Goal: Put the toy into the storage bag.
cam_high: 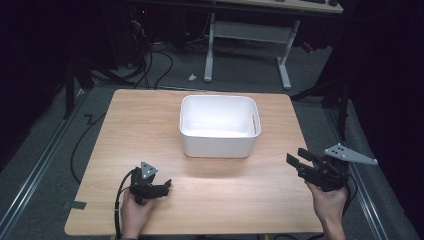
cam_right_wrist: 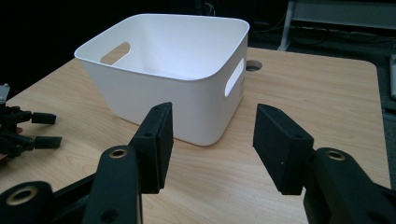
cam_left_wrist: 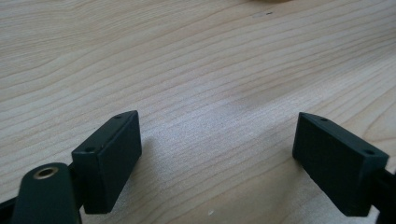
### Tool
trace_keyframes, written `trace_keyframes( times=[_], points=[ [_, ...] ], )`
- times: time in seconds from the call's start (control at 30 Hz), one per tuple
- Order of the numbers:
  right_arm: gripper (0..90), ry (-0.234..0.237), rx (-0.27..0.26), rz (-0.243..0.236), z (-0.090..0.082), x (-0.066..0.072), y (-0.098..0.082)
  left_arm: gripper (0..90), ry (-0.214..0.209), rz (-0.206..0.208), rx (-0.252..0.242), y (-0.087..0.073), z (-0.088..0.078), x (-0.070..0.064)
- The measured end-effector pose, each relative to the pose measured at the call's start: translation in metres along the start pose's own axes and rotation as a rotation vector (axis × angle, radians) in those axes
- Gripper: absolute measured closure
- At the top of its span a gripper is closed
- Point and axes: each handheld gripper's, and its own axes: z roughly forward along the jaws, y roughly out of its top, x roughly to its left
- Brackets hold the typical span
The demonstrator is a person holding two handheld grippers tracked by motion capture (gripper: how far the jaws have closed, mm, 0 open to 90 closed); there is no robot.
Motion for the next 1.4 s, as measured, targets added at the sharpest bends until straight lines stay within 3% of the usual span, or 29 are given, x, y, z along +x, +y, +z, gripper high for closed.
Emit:
trace_keyframes(
  times=[0.63, 1.4],
  points=[
    [48.4, 0.001, 0.045, 0.006, 0.016, 0.005, -0.026, 15.8, 0.0, 0.0, 0.0, 0.0, 0.0, 0.0],
    [49.8, 0.032, 0.094, -0.024, 0.043, 0.019, -0.038, 15.8, 0.0, 0.0, 0.0, 0.0, 0.0, 0.0]
  ],
)
